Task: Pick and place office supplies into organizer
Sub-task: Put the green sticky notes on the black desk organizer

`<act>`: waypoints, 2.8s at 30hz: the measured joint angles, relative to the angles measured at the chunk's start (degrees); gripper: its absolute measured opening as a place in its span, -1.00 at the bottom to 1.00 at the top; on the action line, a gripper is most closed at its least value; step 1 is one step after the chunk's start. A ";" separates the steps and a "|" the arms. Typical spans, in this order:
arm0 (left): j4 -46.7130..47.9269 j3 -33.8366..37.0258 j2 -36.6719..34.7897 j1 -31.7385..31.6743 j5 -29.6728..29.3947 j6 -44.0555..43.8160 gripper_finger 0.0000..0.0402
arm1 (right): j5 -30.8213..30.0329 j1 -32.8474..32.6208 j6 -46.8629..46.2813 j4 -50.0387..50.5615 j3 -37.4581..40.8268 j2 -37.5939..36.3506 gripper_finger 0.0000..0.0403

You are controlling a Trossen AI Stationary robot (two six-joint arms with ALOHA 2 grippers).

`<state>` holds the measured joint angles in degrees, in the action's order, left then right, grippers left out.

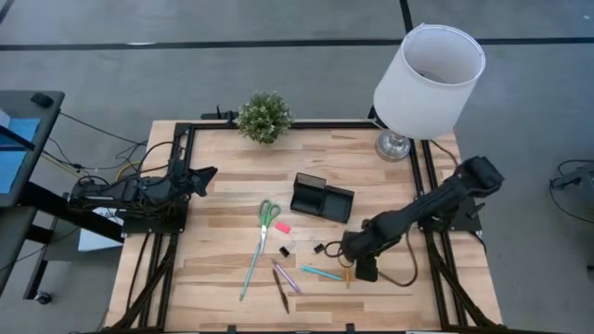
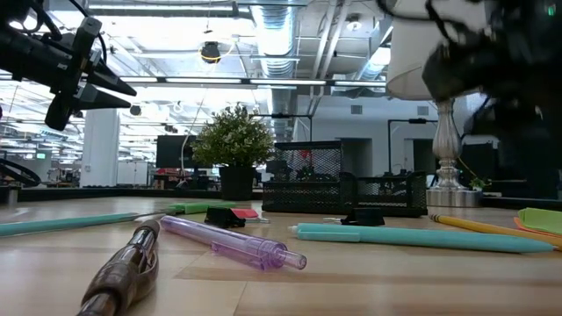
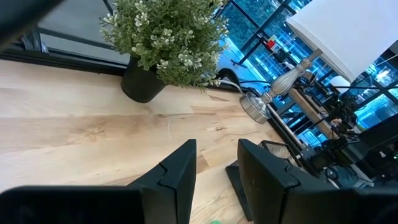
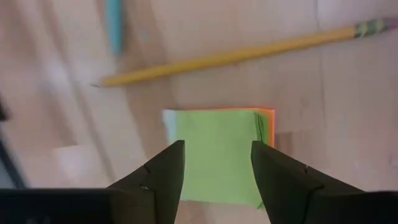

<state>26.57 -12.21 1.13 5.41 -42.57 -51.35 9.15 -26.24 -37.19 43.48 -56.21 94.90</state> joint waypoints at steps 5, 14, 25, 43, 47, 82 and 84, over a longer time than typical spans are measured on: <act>0.21 0.00 0.00 0.00 0.07 0.04 -0.45 | -0.05 0.38 1.41 1.75 -0.90 3.76 -0.13; 0.17 0.00 0.00 0.02 0.04 0.26 -0.45 | -0.97 0.87 1.79 3.21 -3.30 0.87 -0.12; 1.61 0.00 -0.02 0.02 0.04 0.26 -0.45 | -6.34 2.91 5.25 5.03 -3.21 3.89 -0.12; 2.49 0.00 -0.02 0.02 1.70 0.22 -0.45 | 3.16 4.44 10.66 3.69 -3.45 11.59 -0.71; 2.49 0.00 -0.02 0.02 1.70 0.22 -0.45 | 6.45 5.04 7.17 1.95 -3.42 10.93 -0.94; 2.68 -0.02 -0.02 0.02 1.77 -2.45 -0.45 | -11.14 35.04 39.22 23.77 -26.12 9.07 -1.00; 2.68 -0.02 -0.02 0.02 1.79 -2.45 -0.45 | -11.05 34.86 41.13 23.33 -26.21 10.77 -1.00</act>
<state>29.26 -12.23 1.10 5.43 -40.78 -53.80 -1.89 8.62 3.95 66.80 -82.41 105.67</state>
